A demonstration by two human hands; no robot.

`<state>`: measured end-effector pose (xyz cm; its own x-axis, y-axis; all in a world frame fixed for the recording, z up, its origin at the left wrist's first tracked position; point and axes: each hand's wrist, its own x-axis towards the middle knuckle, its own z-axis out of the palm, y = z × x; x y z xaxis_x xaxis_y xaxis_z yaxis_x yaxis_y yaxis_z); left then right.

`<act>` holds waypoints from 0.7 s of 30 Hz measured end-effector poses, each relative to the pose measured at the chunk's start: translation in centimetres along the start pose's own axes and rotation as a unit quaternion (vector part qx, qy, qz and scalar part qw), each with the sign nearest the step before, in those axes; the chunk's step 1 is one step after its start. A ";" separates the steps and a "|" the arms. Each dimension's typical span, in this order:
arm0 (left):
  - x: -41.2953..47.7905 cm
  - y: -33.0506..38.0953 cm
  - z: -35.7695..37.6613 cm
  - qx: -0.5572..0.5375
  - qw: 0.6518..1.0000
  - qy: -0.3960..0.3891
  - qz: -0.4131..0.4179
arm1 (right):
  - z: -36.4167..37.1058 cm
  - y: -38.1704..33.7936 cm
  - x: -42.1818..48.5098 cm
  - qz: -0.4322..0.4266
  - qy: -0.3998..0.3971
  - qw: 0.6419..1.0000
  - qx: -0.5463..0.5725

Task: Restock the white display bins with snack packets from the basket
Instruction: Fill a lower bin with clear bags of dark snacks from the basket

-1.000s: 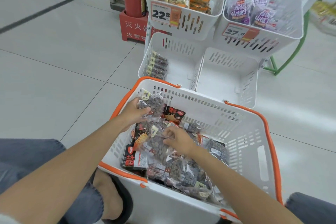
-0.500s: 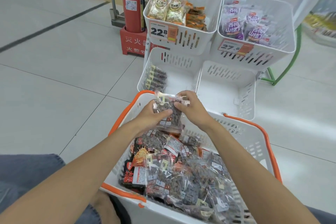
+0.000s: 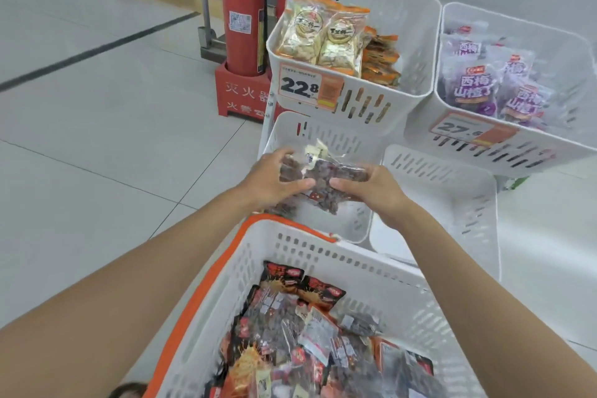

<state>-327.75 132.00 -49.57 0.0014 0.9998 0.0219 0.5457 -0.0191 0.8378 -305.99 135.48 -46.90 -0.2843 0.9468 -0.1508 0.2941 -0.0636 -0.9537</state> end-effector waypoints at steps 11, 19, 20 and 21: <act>7.4 -12.0 2.2 0.059 0.997 0.003 -0.044 | 2.7 5.9 13.9 -0.101 0.264 0.950 -0.131; 7.0 -12.5 2.9 0.055 0.995 0.085 0.012 | 0.9 8.5 12.3 -0.083 0.219 0.966 -0.113; 7.0 -12.3 2.9 0.055 0.995 0.086 0.003 | 0.9 9.0 11.6 -0.083 0.201 0.969 -0.120; 6.9 -12.2 3.0 0.044 0.996 0.078 -0.007 | 0.9 9.4 11.1 -0.081 0.188 0.970 -0.129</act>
<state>-331.90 139.18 -61.23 -0.1339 0.9859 0.1002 0.6156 0.0035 0.7880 -307.21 145.13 -57.79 -0.0071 0.9891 0.1471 0.5066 0.1304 -0.8522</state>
